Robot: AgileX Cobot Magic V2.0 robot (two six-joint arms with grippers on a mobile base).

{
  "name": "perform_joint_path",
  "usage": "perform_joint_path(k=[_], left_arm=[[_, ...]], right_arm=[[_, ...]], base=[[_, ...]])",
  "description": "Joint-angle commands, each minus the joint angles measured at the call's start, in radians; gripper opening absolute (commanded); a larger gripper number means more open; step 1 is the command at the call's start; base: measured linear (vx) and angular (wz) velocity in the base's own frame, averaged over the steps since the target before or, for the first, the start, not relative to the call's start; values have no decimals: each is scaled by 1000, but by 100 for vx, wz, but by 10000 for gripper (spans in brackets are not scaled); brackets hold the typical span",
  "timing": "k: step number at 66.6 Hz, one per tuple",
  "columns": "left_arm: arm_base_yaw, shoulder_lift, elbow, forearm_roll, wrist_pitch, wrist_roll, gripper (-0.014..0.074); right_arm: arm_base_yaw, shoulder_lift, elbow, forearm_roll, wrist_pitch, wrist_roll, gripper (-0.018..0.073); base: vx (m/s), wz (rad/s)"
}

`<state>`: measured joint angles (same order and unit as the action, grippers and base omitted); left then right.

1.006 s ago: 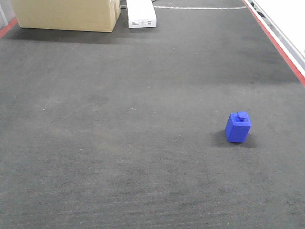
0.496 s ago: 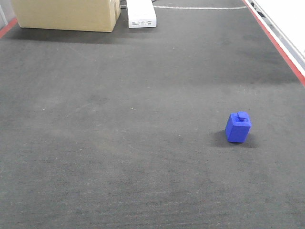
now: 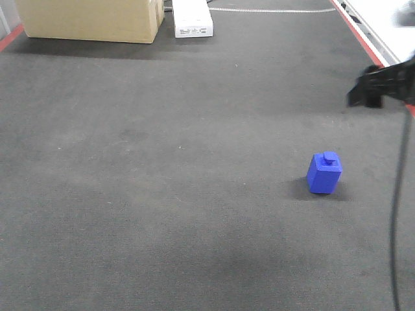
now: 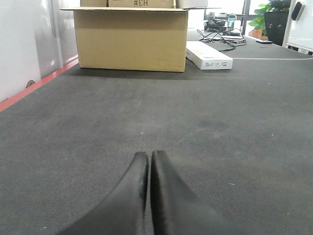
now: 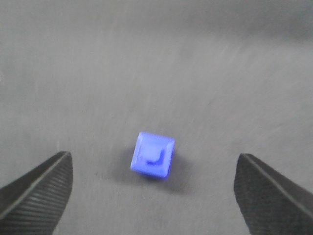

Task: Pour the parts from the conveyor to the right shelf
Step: 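Move the right gripper above the blue block on the conveyor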

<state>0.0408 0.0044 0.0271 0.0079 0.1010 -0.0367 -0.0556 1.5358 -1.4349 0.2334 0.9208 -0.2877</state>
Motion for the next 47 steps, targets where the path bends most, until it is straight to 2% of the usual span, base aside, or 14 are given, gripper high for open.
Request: perform_joint_path(k=[1, 6, 16, 23, 32, 47], left_arm=[[-5, 19, -20, -8, -79, -8, -6], [-5, 19, -20, -8, -79, -8, -6], [-5, 19, -20, -8, -79, -8, -6], [-5, 19, -20, -8, -79, -8, -6], [-5, 19, -20, -8, -79, -8, -6], [-5, 19, -20, -8, -79, -8, -6]], right_arm=[[32, 67, -123, -30, 75, -8, 631], [67, 140, -199, -90, 127, 66, 631], [106, 249, -300, -176, 233, 135, 627], [92, 303, -335, -166, 296, 171, 623], [51, 362, -346, -107, 353, 175, 617], [54, 417, -346, -113, 334, 182, 613]], base=[[0, 0], [0, 0], [0, 0], [0, 0], [0, 0], [0, 0]])
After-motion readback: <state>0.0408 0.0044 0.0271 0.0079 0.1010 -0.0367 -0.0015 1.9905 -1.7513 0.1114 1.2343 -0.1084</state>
